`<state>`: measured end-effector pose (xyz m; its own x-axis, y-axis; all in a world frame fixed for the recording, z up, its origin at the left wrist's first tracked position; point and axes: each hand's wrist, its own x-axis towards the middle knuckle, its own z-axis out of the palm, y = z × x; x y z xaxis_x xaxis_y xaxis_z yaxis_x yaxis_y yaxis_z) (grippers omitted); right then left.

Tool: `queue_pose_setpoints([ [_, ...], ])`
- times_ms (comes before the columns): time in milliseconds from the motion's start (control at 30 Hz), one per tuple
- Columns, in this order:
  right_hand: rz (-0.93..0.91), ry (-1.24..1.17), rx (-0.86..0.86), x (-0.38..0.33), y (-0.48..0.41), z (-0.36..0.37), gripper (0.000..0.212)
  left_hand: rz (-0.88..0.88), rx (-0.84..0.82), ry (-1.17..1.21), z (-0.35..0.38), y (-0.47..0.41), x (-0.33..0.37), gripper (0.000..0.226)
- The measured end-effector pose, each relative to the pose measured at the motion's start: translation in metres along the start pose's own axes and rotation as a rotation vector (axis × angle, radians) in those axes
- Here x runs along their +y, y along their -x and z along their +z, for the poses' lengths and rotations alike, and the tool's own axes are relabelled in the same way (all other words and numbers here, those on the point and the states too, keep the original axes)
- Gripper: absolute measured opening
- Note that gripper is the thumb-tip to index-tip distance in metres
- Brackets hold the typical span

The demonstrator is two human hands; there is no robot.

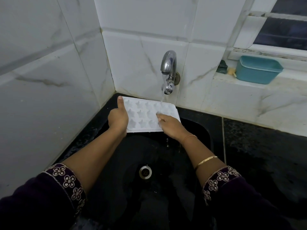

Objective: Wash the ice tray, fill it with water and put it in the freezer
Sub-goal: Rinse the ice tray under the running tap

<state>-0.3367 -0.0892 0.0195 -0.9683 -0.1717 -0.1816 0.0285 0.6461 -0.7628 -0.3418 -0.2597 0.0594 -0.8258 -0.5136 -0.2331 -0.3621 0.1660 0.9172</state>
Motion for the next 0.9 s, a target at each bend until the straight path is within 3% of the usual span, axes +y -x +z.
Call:
queue_pose_setpoints([
  [433, 0.036, 0.188, 0.046, 0.007, -0.004, -0.01, 0.023, -0.04, -0.06, 0.028, 0.003, 0.005, -0.004, 0.055],
  [633, 0.001, 0.045, -0.055, 0.01, 0.002, -0.008, 0.038, -0.028, -0.029, -0.002, -0.002, 0.002, -0.004, 0.056],
  [900, 0.013, 0.126, 0.044, 0.006, -0.003, -0.006, 0.031, -0.022, -0.049, 0.023, -0.002, 0.008, -0.003, 0.056],
])
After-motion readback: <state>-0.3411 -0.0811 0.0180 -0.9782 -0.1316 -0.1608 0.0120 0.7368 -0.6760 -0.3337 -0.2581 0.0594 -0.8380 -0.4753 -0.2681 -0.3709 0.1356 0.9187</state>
